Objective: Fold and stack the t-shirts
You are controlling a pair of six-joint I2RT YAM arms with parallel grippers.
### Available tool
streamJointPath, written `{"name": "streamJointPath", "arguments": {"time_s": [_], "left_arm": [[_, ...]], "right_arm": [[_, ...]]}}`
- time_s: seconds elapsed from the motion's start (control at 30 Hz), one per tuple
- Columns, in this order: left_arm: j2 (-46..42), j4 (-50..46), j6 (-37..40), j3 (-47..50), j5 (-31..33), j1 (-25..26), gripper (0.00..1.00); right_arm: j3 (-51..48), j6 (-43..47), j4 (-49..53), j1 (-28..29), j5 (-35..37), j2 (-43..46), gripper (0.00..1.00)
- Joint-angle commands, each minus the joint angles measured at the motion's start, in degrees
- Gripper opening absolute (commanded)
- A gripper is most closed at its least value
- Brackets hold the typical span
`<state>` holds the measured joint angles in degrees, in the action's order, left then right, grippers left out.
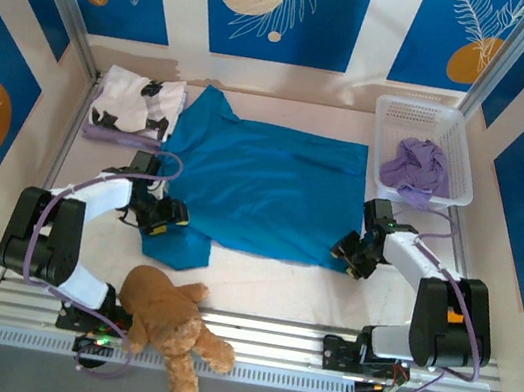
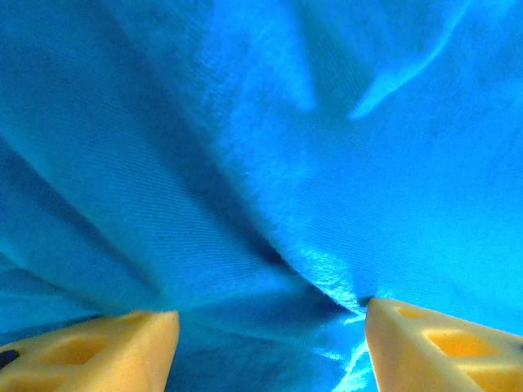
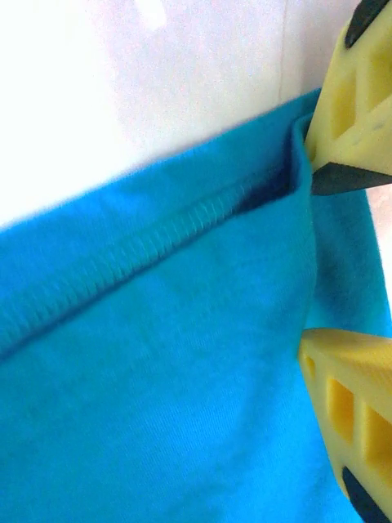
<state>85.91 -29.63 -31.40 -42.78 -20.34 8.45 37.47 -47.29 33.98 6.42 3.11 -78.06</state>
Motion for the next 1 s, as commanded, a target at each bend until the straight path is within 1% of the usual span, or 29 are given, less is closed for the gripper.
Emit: {"name": "streamJointPath", "arguments": {"time_s": [0.0,0.13,0.27,0.37,0.4,0.5,0.67,0.8,0.9,0.97], "left_arm": [[0.25,-4.47,0.87,1.45,4.01,0.25,0.65],[0.02,-4.24,0.46,1.47,2.66,0.16,0.65],[0.45,-6.97,1.78,-1.20,2.70,0.12,0.65],[-2.34,-7.35,1.25,-1.88,2.23,0.12,0.65],[-3.34,-7.86,1.32,-2.35,2.52,0.14,0.65],[-4.52,-10.08,1.86,-5.18,2.73,0.08,0.65],[-4.06,-12.45,2.49,-9.62,3.39,0.06,0.65],[-4.18,-11.69,1.89,-10.17,3.48,-0.02,0.66],[-4.33,-16.81,2.41,-12.87,4.79,-0.01,0.66],[-5.60,-17.84,2.46,-13.32,6.66,-0.44,0.66]], "right_arm": [[-1.33,0.37,1.79,-1.93,2.93,1.20,0.49],[-1.18,2.55,1.40,-3.95,-0.49,2.11,0.49],[2.63,4.04,7.22,-4.04,-0.49,7.03,0.49],[2.96,3.50,8.85,-4.68,0.44,11.61,0.50],[2.71,3.27,9.06,-5.18,-0.44,12.81,0.50],[3.09,3.74,9.68,-5.71,-3.02,14.40,0.50],[4.66,6.67,12.53,-6.00,-2.85,16.63,0.50],[4.69,9.24,13.89,-9.56,-3.54,18.67,0.50],[3.68,10.48,14.59,-13.88,-6.50,20.93,0.50],[2.78,10.37,13.26,-14.97,-7.87,22.40,0.50]]}}
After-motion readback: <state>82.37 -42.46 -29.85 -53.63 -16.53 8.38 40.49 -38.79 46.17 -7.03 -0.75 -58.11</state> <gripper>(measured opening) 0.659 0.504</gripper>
